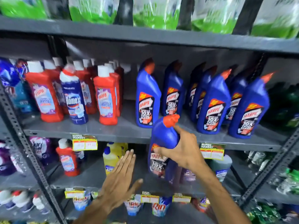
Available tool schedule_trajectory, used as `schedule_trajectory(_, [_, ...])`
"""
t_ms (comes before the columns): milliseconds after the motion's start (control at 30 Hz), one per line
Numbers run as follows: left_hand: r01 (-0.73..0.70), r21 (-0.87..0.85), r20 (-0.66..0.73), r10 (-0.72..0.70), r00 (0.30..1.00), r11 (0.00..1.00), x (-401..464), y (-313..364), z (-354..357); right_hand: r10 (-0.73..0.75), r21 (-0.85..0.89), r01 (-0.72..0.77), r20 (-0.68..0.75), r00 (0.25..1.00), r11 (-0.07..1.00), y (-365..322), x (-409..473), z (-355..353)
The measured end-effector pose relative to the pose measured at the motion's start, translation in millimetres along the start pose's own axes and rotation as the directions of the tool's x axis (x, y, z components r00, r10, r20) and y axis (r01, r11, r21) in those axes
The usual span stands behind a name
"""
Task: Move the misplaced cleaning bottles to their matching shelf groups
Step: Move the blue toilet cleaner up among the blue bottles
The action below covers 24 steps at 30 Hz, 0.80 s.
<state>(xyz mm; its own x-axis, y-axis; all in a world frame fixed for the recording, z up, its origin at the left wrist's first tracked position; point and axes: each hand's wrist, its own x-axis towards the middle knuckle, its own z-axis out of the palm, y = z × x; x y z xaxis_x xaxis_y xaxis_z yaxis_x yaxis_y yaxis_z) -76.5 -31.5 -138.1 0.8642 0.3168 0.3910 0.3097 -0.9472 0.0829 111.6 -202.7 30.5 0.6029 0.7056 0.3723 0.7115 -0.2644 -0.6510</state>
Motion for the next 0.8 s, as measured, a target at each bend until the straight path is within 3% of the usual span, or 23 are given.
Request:
schedule_trajectory(300, [0.048, 0.074, -0.119, -0.039, 0.992, 0.996, 76.2, -9.8, -77.1, -0.115, -0.012, 0.114, -0.161, 0.980, 0.993, -52.5, 64.6, -76.8])
schedule_trajectory(633, [0.202, 0.062, 0.168, -0.210, 0.963, 0.977, 132.6, -25.0, -78.4, -0.033, -0.016, 0.032, -0.113, 0.993, 0.999, -25.1, 146.3, -80.4])
schedule_trajectory(800, [0.207, 0.085, 0.180, -0.220, 0.959, 0.975, 139.4, -29.6, -74.0, -0.016, 0.029, 0.018, -0.052, 0.998, 0.999, -6.8, 175.3, -76.5])
